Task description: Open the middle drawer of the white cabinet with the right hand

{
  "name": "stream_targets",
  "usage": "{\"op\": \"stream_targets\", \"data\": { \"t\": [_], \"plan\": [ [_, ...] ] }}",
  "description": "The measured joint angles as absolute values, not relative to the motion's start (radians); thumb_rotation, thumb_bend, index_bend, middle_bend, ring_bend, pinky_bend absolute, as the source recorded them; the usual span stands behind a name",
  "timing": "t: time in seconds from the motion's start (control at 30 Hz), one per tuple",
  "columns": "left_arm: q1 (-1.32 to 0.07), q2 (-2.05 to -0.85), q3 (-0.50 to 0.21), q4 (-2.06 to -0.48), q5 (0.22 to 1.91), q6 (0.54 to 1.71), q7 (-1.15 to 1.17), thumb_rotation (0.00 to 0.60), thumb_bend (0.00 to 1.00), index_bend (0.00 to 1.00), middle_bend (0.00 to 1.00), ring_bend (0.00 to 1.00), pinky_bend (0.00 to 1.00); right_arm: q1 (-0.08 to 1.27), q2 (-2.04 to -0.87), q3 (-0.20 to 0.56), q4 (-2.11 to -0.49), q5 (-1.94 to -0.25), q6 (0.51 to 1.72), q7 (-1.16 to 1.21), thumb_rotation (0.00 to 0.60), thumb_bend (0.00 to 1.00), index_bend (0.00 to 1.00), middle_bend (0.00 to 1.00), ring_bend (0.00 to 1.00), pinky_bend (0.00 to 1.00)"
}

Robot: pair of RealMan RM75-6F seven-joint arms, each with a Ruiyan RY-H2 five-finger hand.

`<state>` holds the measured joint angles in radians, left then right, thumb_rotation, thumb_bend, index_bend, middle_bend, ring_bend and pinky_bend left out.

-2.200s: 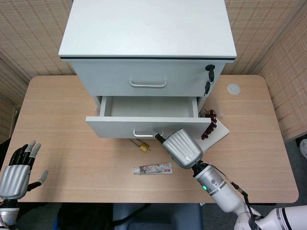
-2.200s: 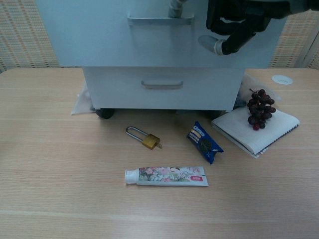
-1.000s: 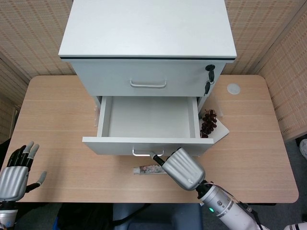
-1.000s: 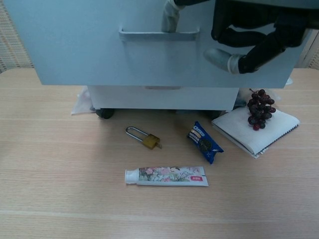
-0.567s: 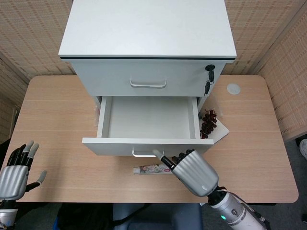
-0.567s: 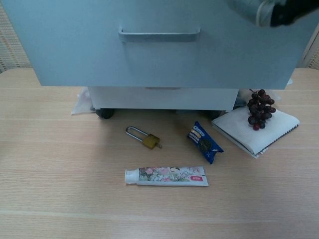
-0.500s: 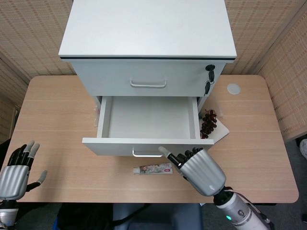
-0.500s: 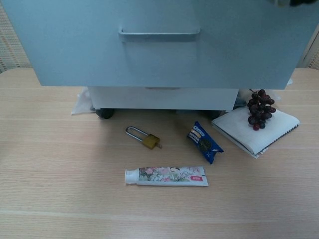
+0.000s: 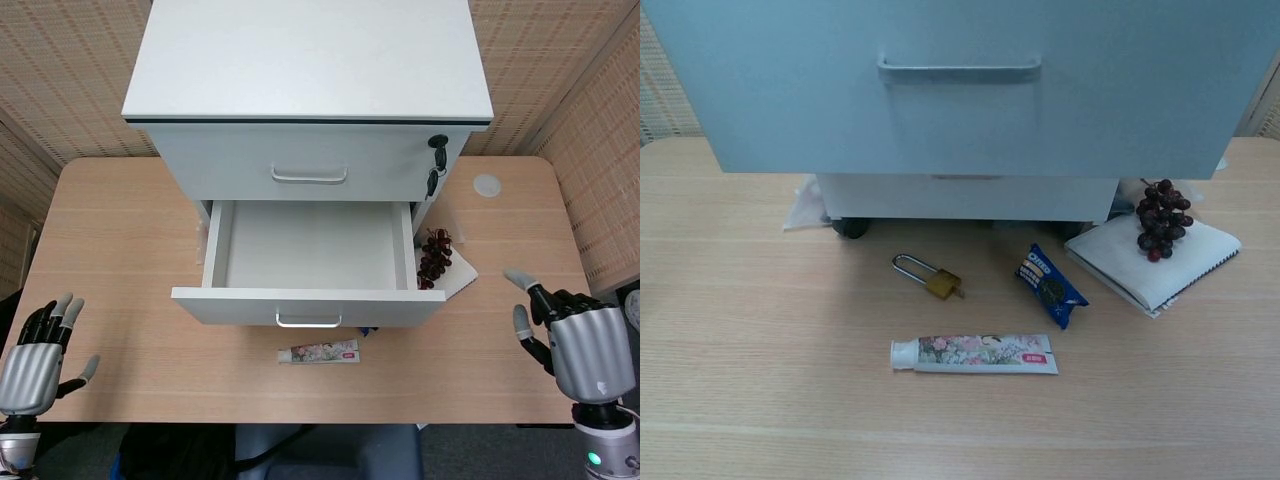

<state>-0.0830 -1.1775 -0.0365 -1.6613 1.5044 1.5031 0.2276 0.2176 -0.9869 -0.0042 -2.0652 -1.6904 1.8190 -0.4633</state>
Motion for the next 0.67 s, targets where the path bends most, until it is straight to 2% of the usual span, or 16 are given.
{"op": "stream_targets", "data": {
  "t": [0.17, 0.33, 0.43, 0.67],
  "plan": [
    [-0.084, -1.184, -0.035, -1.673, 1.514, 1.509, 0.24, 0.6, 0.31, 0.02, 0.0, 0.0, 0.09, 0.154, -0.986, -0.035, -1.954, -1.569, 1.772, -0.353, 0.6, 0.45, 0.28, 0.53, 0.55, 0.71],
    [-0.083, -1.191, -0.036, -1.679, 1.522, 1.518, 0.25, 0.6, 0.31, 0.02, 0.0, 0.0, 0.09, 0.13, -1.009, -0.058, -1.854, -1.53, 1.681, -0.255, 0.6, 0.36, 0.11, 0.3, 0.28, 0.44],
    [-0.082, -1.191, -0.035, -1.683, 1.526, 1.521, 0.252, 0.6, 0.31, 0.02, 0.0, 0.0, 0.09, 0.125, -1.019, -0.067, -1.815, -1.523, 1.632, -0.208, 0.6, 0.35, 0.08, 0.2, 0.18, 0.31],
    [-0.082, -1.204, -0.034, -1.679, 1.531, 1.523, 0.253, 0.6, 0.31, 0.02, 0.0, 0.0, 0.09, 0.119, -1.046, -0.072, -1.757, -1.546, 1.574, -0.131, 0.6, 0.35, 0.06, 0.15, 0.14, 0.25]
  ]
}}
